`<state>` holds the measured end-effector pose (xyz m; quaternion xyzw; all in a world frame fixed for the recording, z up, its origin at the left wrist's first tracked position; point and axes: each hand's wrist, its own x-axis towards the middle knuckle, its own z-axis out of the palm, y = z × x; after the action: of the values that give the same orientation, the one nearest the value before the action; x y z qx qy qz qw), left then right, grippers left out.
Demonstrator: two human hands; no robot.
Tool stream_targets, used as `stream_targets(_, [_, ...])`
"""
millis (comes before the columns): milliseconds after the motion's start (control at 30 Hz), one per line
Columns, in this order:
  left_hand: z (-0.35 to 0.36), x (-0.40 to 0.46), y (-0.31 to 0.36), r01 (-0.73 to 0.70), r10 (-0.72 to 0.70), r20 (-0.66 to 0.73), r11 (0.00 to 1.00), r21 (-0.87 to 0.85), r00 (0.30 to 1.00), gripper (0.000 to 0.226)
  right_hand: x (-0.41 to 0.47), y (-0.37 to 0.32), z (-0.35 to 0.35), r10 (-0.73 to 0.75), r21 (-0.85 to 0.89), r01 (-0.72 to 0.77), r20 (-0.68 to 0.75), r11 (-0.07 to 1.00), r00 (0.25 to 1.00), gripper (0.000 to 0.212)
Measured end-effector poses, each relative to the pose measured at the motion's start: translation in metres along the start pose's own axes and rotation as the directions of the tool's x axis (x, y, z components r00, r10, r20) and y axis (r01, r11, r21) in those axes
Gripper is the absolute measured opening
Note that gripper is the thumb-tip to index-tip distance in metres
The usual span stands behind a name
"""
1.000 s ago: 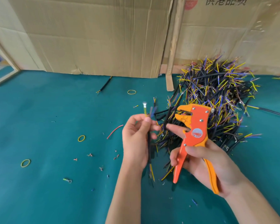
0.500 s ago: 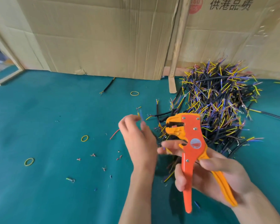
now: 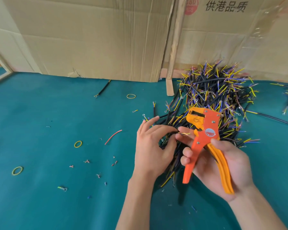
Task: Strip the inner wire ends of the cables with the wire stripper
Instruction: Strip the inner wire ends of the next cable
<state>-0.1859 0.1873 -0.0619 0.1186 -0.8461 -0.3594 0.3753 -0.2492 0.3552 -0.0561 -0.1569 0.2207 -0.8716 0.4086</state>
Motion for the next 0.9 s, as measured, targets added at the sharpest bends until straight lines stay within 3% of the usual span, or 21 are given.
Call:
stream_targets(33, [0.0, 0.0, 0.0, 0.009, -0.009, 0.004, 1.0, 0.004, 1.0, 0.017, 0.003, -0.005, 0.011, 0.13, -0.053, -0.129, 0.022, 0.99, 0.991, 0.081])
stream_targets(100, [0.002, 0.0, 0.002, -0.007, 0.008, -0.041, 1.0, 0.021, 0.999, 0.013, 0.011, -0.006, 0.016, 0.116, -0.121, -0.115, 0.007, 0.986, 0.993, 0.081])
stream_targets(233, [0.003, 0.001, 0.005, -0.013, 0.015, -0.15, 1.0, 0.009, 0.989, 0.009, 0.012, -0.01, 0.01, 0.121, -0.096, -0.116, 0.049, 0.989, 0.991, 0.078])
stream_targets(400, [0.001, 0.001, 0.005, -0.001, -0.003, -0.163, 1.0, -0.022, 0.987, 0.019, 0.012, -0.009, 0.01, 0.117, -0.179, -0.107, 0.048, 0.978, 0.992, 0.074])
stream_targets(567, [-0.005, 0.002, 0.003, 0.032, -0.037, -0.118, 0.998, -0.05, 0.992, 0.027, 0.011, -0.01, 0.008, 0.079, -0.289, -0.091, -0.052, 0.953, 0.996, 0.072])
stream_targets(700, [-0.006, 0.005, 0.006, 0.08, -0.088, -0.074, 0.991, -0.105, 0.993, 0.028, 0.01, -0.011, 0.01, 0.077, -0.331, -0.097, -0.072, 0.938, 0.994, 0.054])
stream_targets(900, [-0.01, 0.007, 0.004, 0.337, -0.314, 0.124, 0.864, -0.375, 0.941, 0.029, 0.01, -0.005, 0.012, 0.089, -0.388, -0.121, -0.101, 0.914, 0.991, 0.062])
